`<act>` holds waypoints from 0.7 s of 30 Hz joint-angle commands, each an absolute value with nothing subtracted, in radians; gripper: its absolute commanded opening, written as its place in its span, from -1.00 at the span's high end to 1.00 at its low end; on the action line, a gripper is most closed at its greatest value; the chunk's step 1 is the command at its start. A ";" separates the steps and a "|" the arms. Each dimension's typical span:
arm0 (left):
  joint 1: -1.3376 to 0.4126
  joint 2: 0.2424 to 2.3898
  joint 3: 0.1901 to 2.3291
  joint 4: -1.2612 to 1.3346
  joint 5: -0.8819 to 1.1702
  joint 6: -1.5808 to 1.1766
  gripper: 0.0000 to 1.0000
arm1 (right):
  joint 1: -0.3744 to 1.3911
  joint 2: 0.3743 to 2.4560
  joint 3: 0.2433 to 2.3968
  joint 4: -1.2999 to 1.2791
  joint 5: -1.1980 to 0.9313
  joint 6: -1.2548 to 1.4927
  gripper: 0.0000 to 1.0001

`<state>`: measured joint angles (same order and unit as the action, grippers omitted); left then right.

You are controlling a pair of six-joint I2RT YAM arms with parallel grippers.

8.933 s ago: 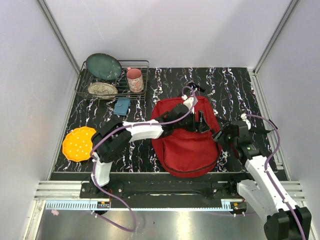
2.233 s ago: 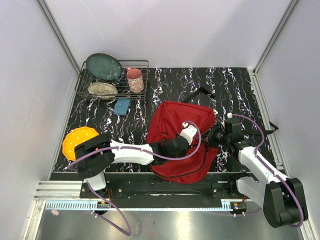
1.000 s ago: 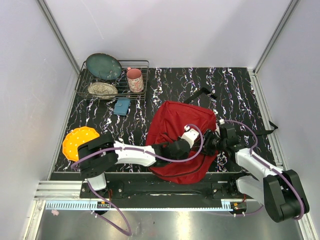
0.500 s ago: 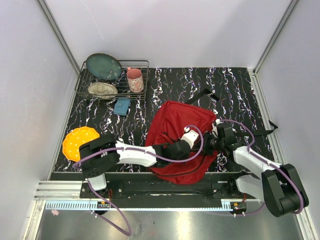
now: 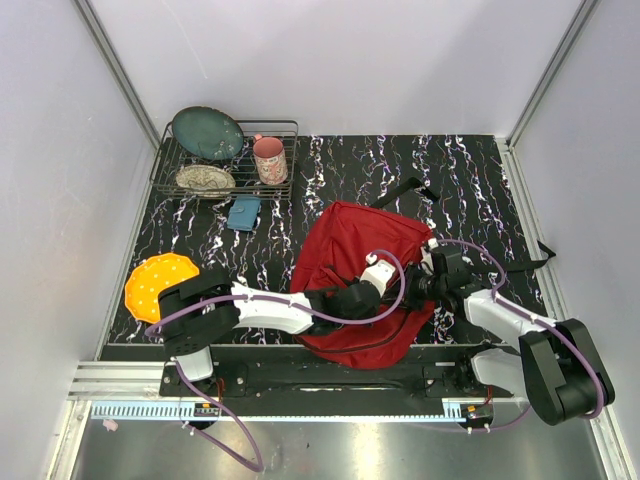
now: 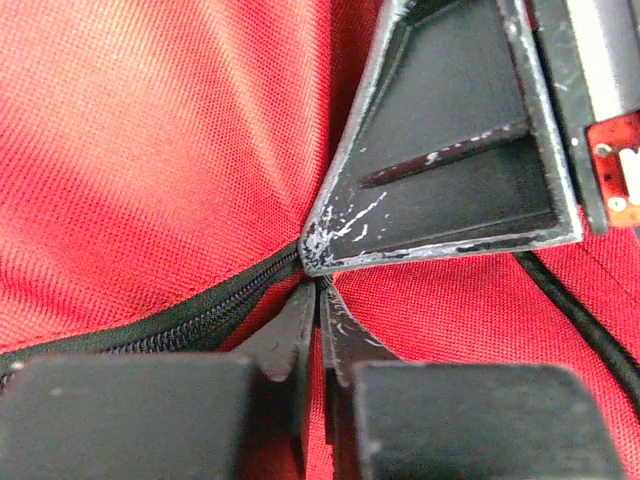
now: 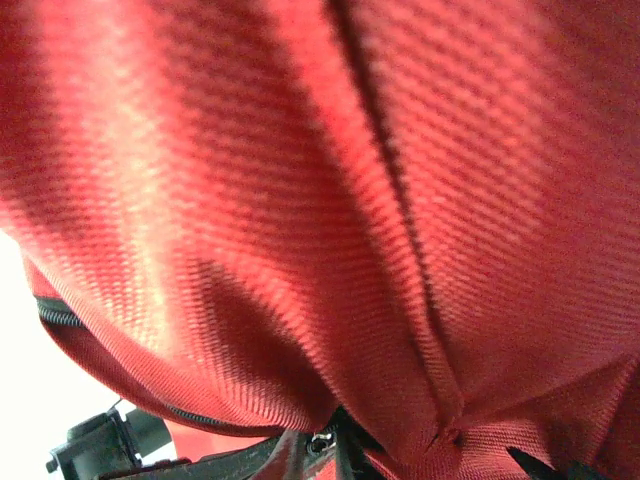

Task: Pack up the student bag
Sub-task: Unzip the student bag at the center of the board.

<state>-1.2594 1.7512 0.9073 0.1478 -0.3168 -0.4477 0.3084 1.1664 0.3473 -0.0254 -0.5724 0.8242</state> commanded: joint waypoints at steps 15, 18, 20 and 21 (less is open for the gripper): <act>-1.250 1.695 0.877 -0.083 -0.486 -0.502 1.00 | 0.327 1.158 0.344 0.021 -0.518 0.868 1.00; -1.250 1.692 0.882 -0.089 -0.477 -0.489 1.00 | 0.325 1.144 0.342 0.037 -0.520 0.885 1.00; -1.250 1.689 0.884 -0.100 -0.492 -0.494 1.00 | 0.327 1.120 0.341 0.032 -0.499 0.894 1.00; -1.250 1.684 0.879 -0.101 -0.495 -0.495 1.00 | 0.327 1.109 0.339 0.026 -0.489 0.897 1.00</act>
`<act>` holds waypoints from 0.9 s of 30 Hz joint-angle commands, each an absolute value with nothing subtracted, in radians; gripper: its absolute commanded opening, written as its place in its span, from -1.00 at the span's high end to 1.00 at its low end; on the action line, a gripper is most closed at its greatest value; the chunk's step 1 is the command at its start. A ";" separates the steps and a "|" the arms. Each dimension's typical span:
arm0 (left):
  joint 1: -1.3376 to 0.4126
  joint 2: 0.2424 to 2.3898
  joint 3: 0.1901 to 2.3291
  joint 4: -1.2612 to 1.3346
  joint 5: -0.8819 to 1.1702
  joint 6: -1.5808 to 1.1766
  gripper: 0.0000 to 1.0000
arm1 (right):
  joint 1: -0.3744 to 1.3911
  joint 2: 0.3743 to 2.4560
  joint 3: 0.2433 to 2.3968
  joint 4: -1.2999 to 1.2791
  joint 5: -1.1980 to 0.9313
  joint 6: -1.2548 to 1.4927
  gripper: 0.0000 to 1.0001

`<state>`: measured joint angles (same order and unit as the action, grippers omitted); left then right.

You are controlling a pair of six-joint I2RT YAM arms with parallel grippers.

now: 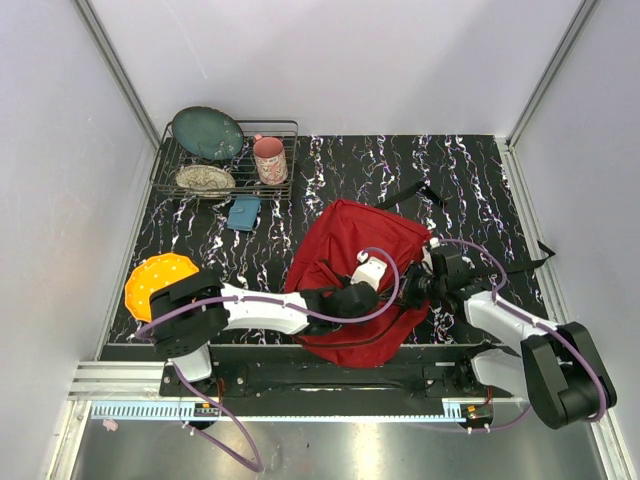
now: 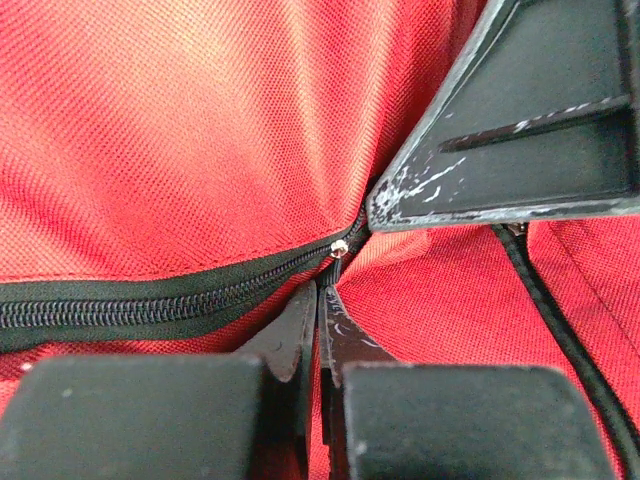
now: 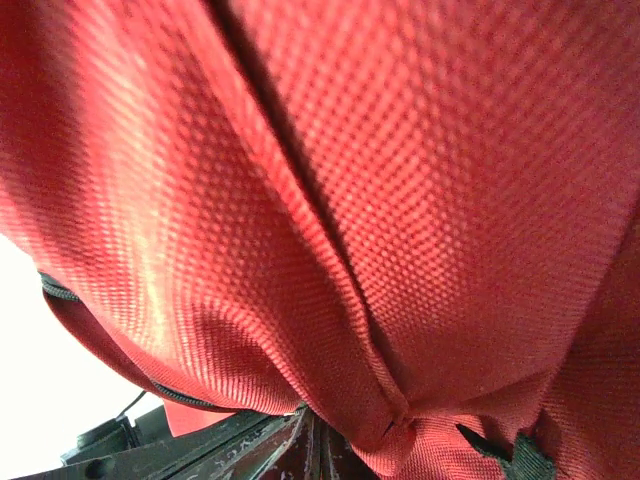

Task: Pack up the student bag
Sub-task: Unzip the student bag at the center of the board.

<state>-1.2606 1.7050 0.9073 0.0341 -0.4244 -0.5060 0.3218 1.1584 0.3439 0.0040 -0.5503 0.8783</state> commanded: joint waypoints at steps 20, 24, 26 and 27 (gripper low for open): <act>-1.224 1.585 0.882 -0.020 -0.400 -0.437 0.63 | 0.325 1.198 0.328 0.055 -0.511 0.871 0.12; -1.220 1.594 0.887 -0.020 -0.397 -0.451 1.00 | 0.327 1.200 0.325 0.055 -0.511 0.871 0.12; -1.215 1.589 0.888 -0.028 -0.409 -0.459 1.00 | 0.325 1.201 0.324 0.049 -0.511 0.867 0.12; -1.212 1.585 0.888 -0.032 -0.426 -0.460 1.00 | 0.327 1.201 0.322 0.041 -0.506 0.864 0.12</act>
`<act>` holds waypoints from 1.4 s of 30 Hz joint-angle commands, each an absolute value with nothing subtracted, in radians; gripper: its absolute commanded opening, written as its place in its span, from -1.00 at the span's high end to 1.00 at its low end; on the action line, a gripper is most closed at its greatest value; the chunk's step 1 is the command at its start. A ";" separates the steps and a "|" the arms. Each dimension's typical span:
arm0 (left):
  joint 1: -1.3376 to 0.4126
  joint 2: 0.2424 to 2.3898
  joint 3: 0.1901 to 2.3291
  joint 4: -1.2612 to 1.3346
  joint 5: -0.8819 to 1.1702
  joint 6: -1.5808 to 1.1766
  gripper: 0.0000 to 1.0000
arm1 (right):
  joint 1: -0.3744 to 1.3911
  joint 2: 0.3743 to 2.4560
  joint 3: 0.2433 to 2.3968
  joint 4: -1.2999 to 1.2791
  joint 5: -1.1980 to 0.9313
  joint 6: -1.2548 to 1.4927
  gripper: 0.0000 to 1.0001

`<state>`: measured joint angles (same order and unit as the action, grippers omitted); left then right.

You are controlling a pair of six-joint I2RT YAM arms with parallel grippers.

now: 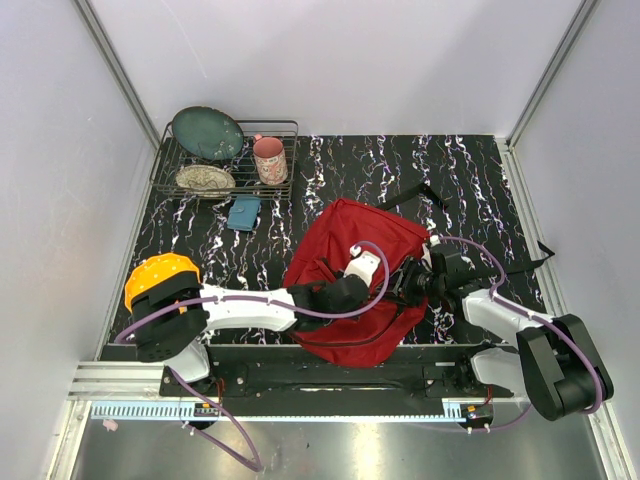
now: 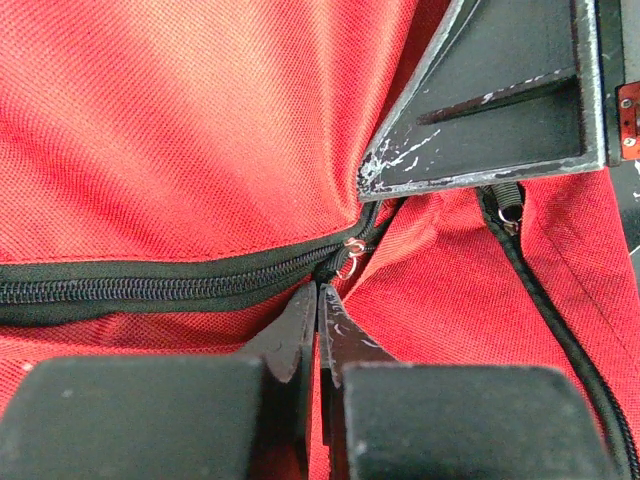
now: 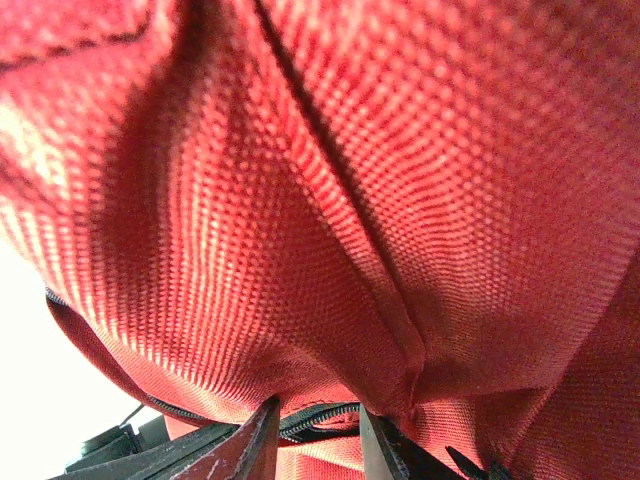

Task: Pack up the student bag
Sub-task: Unzip the student bag at the center of the board.

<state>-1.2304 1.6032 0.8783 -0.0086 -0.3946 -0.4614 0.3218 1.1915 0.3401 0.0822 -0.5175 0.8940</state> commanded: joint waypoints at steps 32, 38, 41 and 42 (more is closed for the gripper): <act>-0.983 1.483 0.917 -0.153 -0.454 -0.281 1.00 | 0.325 1.241 0.307 -0.071 -0.304 0.861 0.12; -0.927 1.456 0.925 -0.186 -0.486 -0.232 1.00 | 0.325 1.247 0.310 -0.072 -0.307 0.857 0.11; -0.891 1.442 0.931 -0.195 -0.491 -0.209 1.00 | 0.325 1.246 0.310 -0.072 -0.307 0.857 0.11; -0.884 1.442 0.934 -0.198 -0.488 -0.200 1.00 | 0.327 1.244 0.310 -0.072 -0.307 0.857 0.11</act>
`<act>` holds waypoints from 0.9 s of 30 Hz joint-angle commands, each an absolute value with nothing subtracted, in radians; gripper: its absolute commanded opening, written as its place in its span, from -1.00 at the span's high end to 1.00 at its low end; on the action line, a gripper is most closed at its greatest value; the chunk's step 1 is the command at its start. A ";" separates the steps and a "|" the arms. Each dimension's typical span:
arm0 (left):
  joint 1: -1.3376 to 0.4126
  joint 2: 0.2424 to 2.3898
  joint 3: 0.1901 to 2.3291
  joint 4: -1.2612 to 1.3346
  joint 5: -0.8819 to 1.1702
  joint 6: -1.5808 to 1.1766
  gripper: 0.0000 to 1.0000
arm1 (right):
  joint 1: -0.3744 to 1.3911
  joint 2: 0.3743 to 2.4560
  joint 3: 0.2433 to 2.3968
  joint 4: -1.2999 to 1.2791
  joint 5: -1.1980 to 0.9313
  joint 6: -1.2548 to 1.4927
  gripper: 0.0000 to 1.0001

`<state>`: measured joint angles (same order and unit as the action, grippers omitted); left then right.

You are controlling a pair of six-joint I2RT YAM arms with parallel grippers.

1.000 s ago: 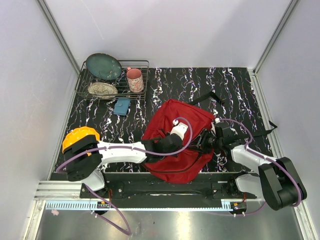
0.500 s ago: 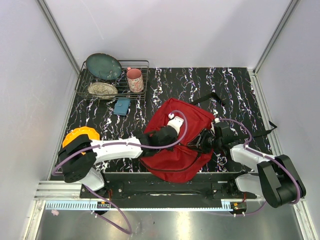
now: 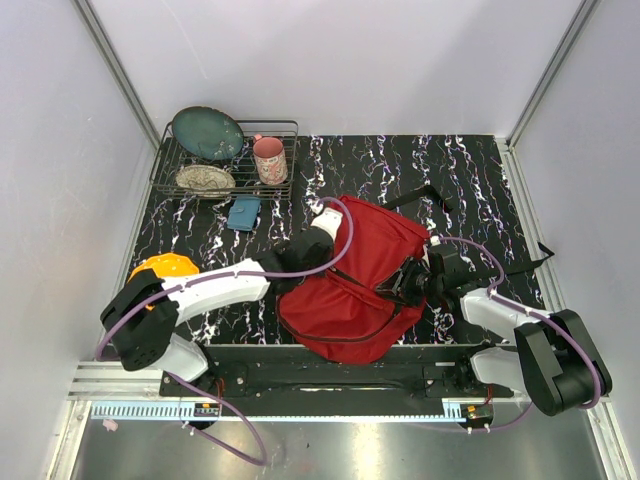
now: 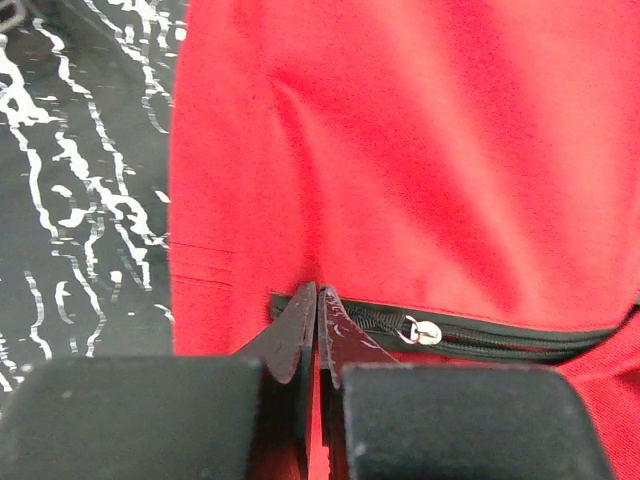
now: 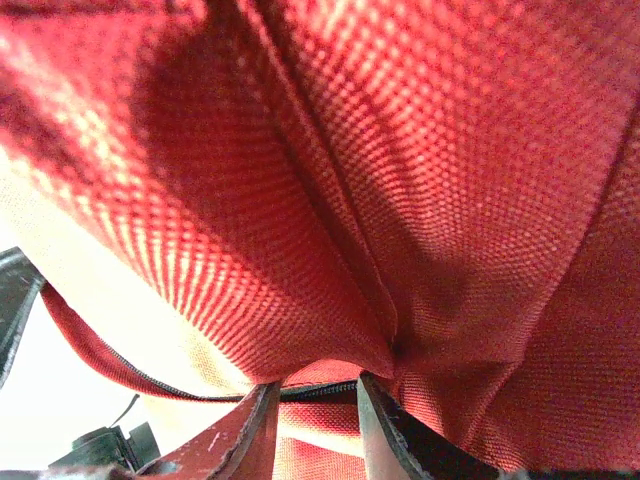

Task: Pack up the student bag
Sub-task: Unzip the student bag at the center of the board.

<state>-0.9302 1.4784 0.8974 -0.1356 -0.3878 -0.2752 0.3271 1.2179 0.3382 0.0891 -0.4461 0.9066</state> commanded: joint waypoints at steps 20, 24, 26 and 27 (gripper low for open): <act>-0.848 1.376 0.901 -0.236 -0.466 -0.259 -0.68 | 0.325 1.036 0.354 -0.168 -0.315 0.859 -0.10; -0.828 1.299 0.829 -0.236 -0.456 -0.320 -0.89 | 0.325 0.820 0.426 -0.311 -0.212 0.850 -0.37; -0.815 1.255 0.795 -0.236 -0.442 -0.339 -0.96 | 0.325 0.767 0.437 -0.359 -0.198 0.841 -0.45; -0.795 1.240 0.757 -0.233 -0.425 -0.363 -0.98 | 0.325 0.737 0.437 -0.367 -0.212 0.828 -0.46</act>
